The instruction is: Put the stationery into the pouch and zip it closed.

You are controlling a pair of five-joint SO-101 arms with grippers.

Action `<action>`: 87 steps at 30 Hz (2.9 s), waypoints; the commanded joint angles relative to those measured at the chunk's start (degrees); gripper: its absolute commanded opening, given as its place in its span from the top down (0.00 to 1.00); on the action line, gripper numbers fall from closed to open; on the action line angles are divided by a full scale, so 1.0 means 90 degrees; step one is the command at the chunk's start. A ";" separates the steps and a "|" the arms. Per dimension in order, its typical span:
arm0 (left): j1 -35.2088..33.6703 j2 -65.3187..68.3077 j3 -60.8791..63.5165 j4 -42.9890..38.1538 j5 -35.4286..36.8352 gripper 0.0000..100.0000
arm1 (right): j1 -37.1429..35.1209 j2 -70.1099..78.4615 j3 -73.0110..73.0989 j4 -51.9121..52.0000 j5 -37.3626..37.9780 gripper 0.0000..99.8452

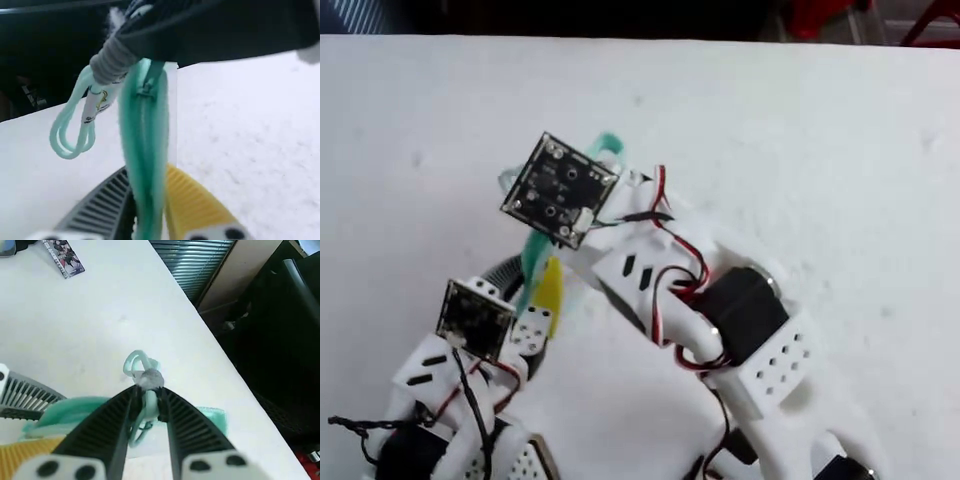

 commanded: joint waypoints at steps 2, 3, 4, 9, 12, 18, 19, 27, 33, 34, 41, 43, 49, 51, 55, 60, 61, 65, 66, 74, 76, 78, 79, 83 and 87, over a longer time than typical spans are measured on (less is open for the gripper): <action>0.0044 -0.0063 -0.0254 0.0000 -0.0098 0.98 | 0.0249 -0.0200 0.0244 -0.0601 -0.0010 0.98; 0.0044 -0.0063 -0.0205 -0.0020 -0.0098 0.98 | 0.0357 -0.0200 0.0391 -0.0816 -0.0010 0.98; 0.0044 -0.0063 -0.0166 -0.0020 -0.0098 0.98 | 0.0454 -0.0200 0.0537 -0.1040 -0.0010 0.98; 0.0044 -0.0063 -0.0137 -0.0029 -0.0098 0.98 | 0.0698 -0.0200 0.1123 -0.1763 0.0000 0.98; 0.0044 -0.0063 -0.0137 -0.0029 -0.0107 0.98 | 0.0718 -0.0200 0.1172 -0.1958 -0.0020 0.98; 0.0044 -0.0063 -0.0137 -0.0020 -0.0137 0.98 | 0.0913 -0.0190 0.1172 -0.2261 -0.0020 0.98; 0.0044 -0.0063 -0.0127 -0.0020 -0.0137 0.98 | 0.0991 -0.0161 0.1172 -0.2291 -0.0020 0.98; 0.0044 -0.0063 -0.0127 -0.0010 -0.0107 0.98 | 0.1509 -0.0142 0.1631 -0.2896 0.0020 0.98; 0.0044 -0.0063 -0.0117 -0.0010 -0.0137 0.98 | 0.1382 -0.0620 0.1328 -0.2281 -0.0332 0.98; 0.0044 -0.0063 -0.0107 -0.0010 -0.0147 0.98 | 0.1265 -0.0796 0.1094 -0.1949 -0.0615 0.98; 0.0044 -0.0063 0.0186 -0.0176 -0.0156 0.98 | 0.0562 -0.0435 -0.0889 0.0464 -0.2413 0.77; 0.0044 -0.0063 0.0186 -0.0166 -0.0156 0.98 | 0.0444 0.0024 -0.1514 0.1031 -0.3263 0.72; 0.0044 -0.0063 0.0205 -0.0156 -0.0156 0.98 | -0.0278 0.1363 -0.3468 0.2955 -0.3897 0.74; 0.0044 -0.0063 0.0205 -0.0156 -0.0156 0.98 | -0.0532 0.1685 -0.4044 0.3531 -0.3897 0.75; 0.0044 -0.0063 0.0205 -0.0147 -0.0156 0.98 | -0.0640 0.1939 -0.4298 0.3590 -0.3956 0.75; 0.0044 -0.0063 0.0205 -0.0137 -0.0156 0.98 | -0.0708 0.1949 -0.4259 0.3551 -0.3946 0.75; 0.0044 -0.0063 0.0205 -0.0137 -0.0156 0.98 | -0.0708 0.1949 -0.4259 0.3521 -0.3937 0.75; 0.0044 -0.0063 0.0205 -0.0137 -0.0156 0.98 | -0.0698 0.2134 -0.4288 0.3463 -0.3907 0.77; 0.0044 -0.0063 0.0205 -0.0137 -0.0156 0.98 | -0.0698 0.2212 -0.4308 0.3463 -0.3897 0.79; 0.0044 -0.0063 0.0205 -0.0137 -0.0156 0.98 | -0.0689 0.2750 -0.4308 0.3394 -0.3897 0.81; 0.0034 -0.0063 0.0205 -0.0137 -0.0166 0.98 | -0.0689 0.2769 -0.4308 0.3326 -0.3897 0.79; 0.0024 -0.0063 0.0215 -0.0137 -0.0166 0.98 | -0.0689 0.2769 -0.4308 0.3209 -0.3897 0.80; 0.0024 -0.0063 0.0215 -0.0137 -0.0166 0.98 | -0.0689 0.2769 -0.4308 0.3140 -0.3888 0.81; 0.0034 -0.0063 0.0215 -0.0137 -0.0166 0.98 | -0.0689 0.2769 -0.4308 0.2867 -0.3214 0.83; 0.0024 -0.0063 0.0215 -0.0127 -0.0166 0.98 | -0.0689 0.2818 -0.4288 0.2838 -0.2794 0.85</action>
